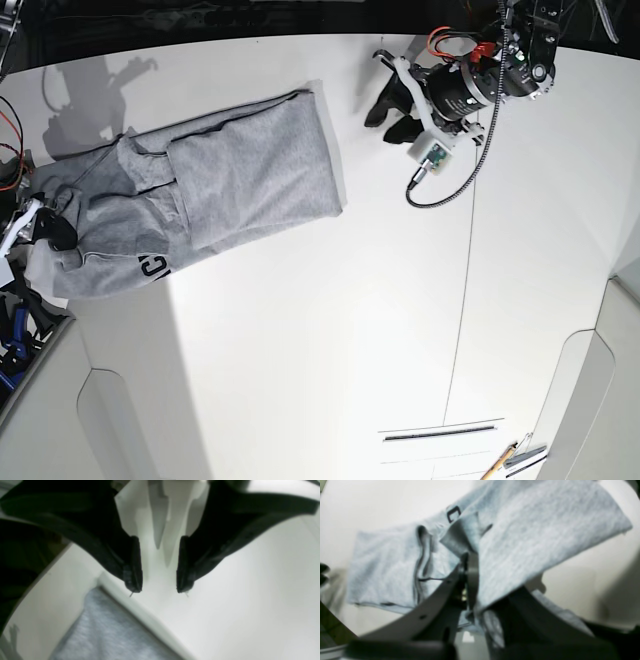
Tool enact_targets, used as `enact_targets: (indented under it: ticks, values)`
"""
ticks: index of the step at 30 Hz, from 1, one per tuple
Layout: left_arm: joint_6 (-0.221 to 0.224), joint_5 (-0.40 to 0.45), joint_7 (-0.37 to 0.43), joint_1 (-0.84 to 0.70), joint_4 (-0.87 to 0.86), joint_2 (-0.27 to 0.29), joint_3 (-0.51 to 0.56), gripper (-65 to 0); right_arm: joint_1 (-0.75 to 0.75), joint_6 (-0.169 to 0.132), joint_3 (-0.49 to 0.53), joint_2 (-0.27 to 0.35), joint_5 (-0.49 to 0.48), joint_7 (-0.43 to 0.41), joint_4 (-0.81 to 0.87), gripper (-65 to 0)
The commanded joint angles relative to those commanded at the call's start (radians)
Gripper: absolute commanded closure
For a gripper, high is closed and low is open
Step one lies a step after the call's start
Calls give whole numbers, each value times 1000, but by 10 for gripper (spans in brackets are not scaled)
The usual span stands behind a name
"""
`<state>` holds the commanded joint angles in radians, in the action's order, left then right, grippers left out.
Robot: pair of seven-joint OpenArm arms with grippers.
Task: Fold the T-shirt properly
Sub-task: 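Gather the bunched shirt with the right gripper and lift it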
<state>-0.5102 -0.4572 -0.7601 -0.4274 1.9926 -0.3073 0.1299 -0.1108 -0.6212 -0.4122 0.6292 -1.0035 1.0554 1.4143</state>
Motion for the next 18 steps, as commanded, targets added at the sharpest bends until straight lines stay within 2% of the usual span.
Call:
enact_targets:
  ticks: [4,10,15,18]
  values:
    - [62,82,2,63,-61,29,106,-221,1,0,0,-1,0,0,101,0]
    - [70,89,1,146,-286,113,141,-221,0,2,27,-48,12,22,325,0]
    - [69,87,2,164,-314,157,141,-221,0,9,195,-108,63,18,427,0]
    - [69,80,2,164,-314,171,141,-221,1,12,312,-193,97,15,443,0]
